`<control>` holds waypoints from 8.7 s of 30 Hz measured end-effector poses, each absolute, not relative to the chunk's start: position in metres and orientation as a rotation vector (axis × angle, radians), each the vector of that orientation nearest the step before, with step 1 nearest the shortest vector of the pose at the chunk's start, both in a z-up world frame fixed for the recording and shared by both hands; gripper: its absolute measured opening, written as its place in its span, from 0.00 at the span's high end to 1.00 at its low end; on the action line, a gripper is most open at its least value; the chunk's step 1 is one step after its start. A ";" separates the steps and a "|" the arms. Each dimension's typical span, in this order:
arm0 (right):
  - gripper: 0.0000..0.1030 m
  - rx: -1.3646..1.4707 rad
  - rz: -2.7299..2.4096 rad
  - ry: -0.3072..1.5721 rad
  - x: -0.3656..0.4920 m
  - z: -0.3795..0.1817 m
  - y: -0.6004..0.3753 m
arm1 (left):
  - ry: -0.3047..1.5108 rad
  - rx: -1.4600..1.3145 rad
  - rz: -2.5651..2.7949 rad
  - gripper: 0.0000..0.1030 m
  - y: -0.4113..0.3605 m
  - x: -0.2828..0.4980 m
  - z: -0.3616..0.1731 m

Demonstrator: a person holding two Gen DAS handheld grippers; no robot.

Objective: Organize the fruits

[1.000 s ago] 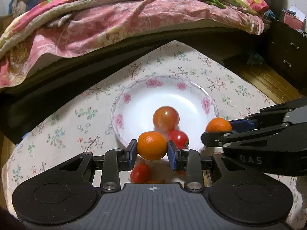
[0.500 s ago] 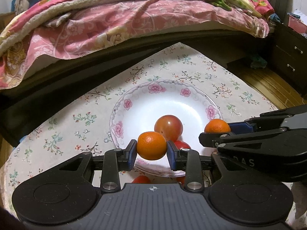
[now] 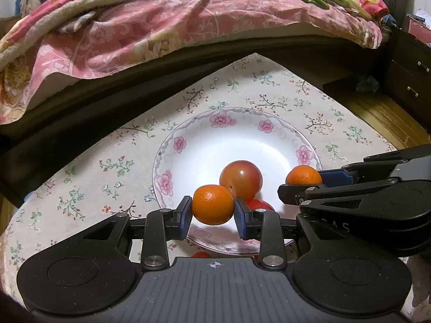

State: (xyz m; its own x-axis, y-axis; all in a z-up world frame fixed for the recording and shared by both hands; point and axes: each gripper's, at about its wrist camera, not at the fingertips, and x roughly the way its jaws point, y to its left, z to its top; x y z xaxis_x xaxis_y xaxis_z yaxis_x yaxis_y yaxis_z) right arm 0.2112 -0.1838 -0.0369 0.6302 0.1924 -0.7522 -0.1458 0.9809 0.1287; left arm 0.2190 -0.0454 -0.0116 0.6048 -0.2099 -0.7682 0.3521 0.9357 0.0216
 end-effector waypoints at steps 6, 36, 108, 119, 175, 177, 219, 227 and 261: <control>0.67 0.056 0.196 0.869 0.215 -0.040 -0.183 | 0.870 0.178 -0.323 0.61 -0.044 0.223 -0.015; 0.67 0.027 0.194 0.862 0.225 -0.048 -0.179 | 0.879 0.200 -0.303 0.57 -0.044 0.227 -0.022; 0.66 0.026 0.195 0.815 0.150 -0.028 -0.167 | 0.841 0.304 -0.332 0.23 -0.024 0.168 -0.001; 0.66 0.042 0.208 0.829 0.130 -0.032 -0.159 | 0.866 0.327 -0.351 0.23 -0.019 0.154 -0.006; 0.68 0.083 0.312 0.971 0.103 -0.068 -0.161 | 0.946 0.284 -0.390 0.34 -0.025 0.169 -0.045; 0.68 0.088 0.310 0.977 0.103 -0.068 -0.163 | 0.952 0.288 -0.380 0.34 -0.028 0.172 -0.048; 0.68 0.043 0.331 0.977 0.103 -0.071 -0.161 | 0.955 0.308 -0.420 0.38 -0.006 0.149 -0.047; 0.67 0.035 0.333 0.974 0.102 -0.071 -0.161 | 0.948 0.303 -0.420 0.40 -0.003 0.146 -0.047; 0.68 -0.001 0.349 0.949 0.099 -0.066 -0.157 | 0.945 0.322 -0.418 0.58 -0.004 0.144 -0.045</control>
State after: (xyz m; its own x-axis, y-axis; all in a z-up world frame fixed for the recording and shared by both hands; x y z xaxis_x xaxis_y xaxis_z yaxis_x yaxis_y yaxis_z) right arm 0.0994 -0.1568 -0.0658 0.5304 0.2923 -0.7957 -0.2933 0.9440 0.1512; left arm 0.1443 -0.0044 -0.0451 0.5157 -0.2035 -0.8322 0.4791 0.8738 0.0832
